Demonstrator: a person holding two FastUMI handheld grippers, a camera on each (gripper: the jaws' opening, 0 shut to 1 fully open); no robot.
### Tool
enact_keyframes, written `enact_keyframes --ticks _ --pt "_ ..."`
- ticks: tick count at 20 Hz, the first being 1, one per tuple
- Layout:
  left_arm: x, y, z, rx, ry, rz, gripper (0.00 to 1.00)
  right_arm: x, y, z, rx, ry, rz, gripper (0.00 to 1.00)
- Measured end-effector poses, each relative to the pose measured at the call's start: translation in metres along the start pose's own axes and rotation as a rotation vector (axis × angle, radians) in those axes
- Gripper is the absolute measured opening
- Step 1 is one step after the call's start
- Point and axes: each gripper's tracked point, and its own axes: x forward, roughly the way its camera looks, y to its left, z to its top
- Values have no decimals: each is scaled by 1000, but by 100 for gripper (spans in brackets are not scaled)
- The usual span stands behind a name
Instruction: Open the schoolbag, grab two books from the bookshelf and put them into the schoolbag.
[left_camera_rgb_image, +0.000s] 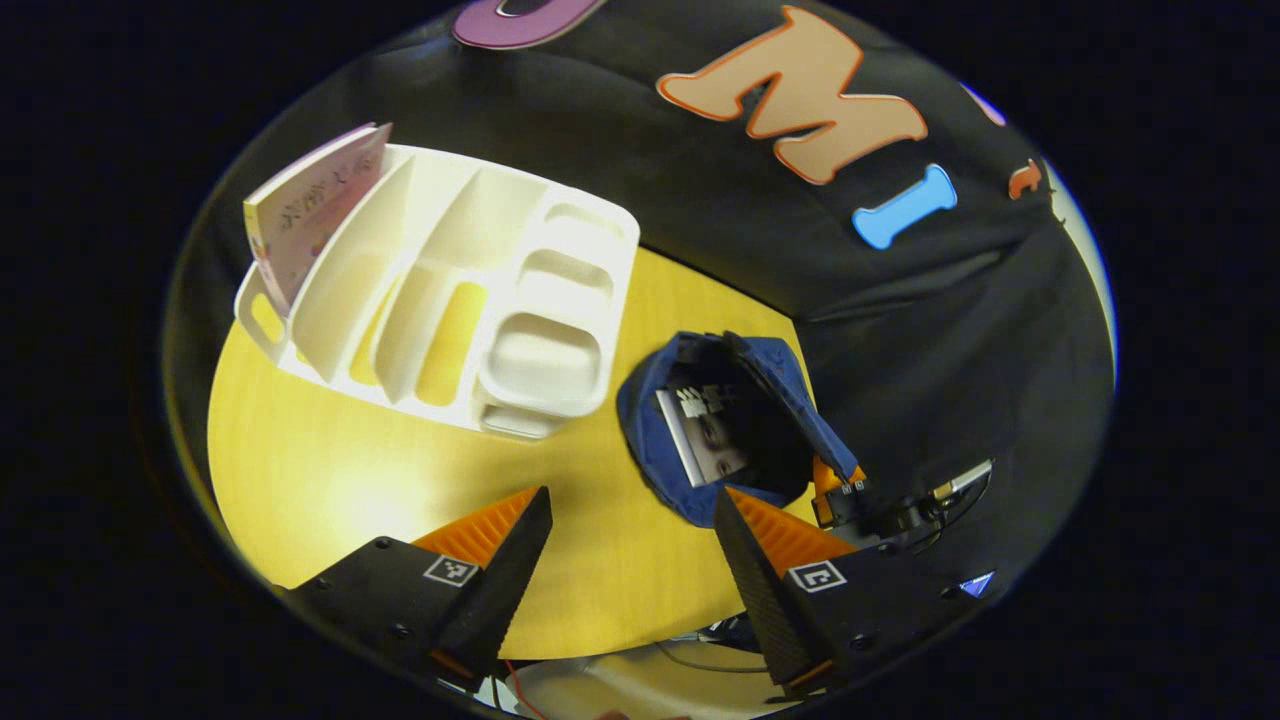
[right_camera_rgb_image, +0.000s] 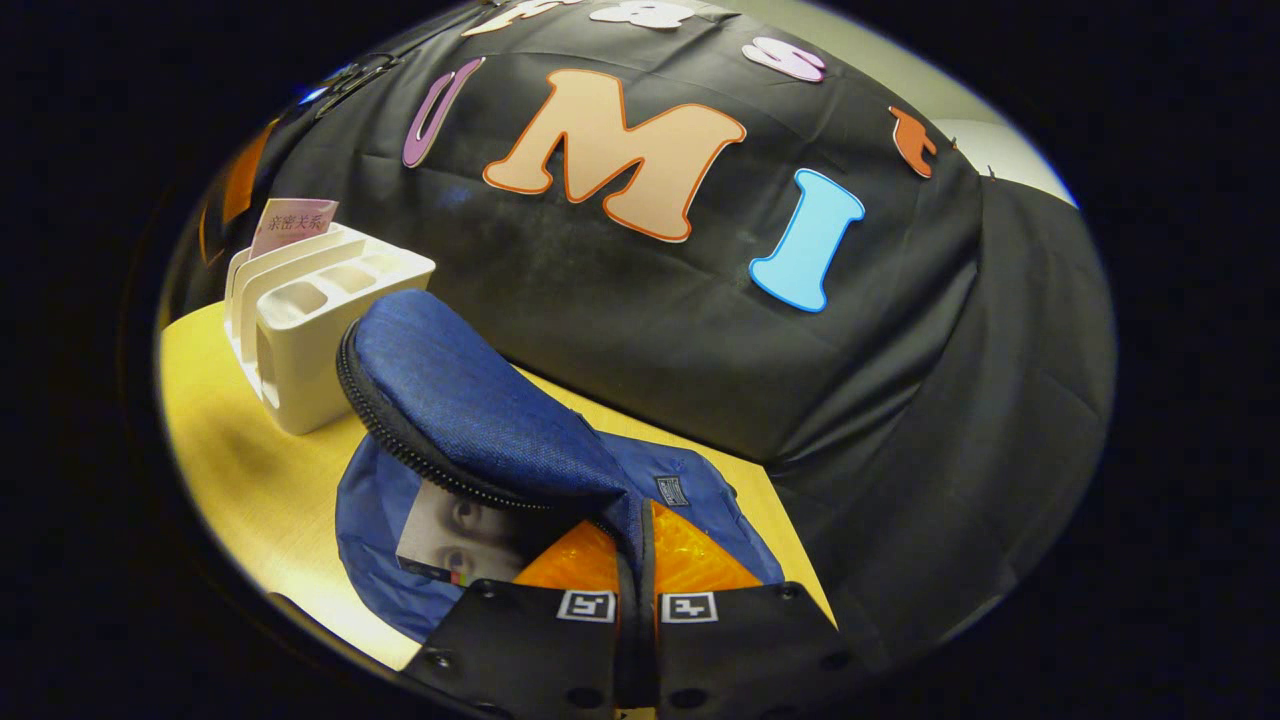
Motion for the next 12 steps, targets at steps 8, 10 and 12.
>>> enact_keyframes --ticks 8,10,12 --pt "-68 108 109 -103 -137 223 96 2 8 -2 -34 20 -6 2" --pt "-81 132 133 -111 -174 270 96 3 7 -2 -24 27 -19 2" --pt "-85 158 144 -97 -161 327 91 2 6 -2 -18 36 -33 2"
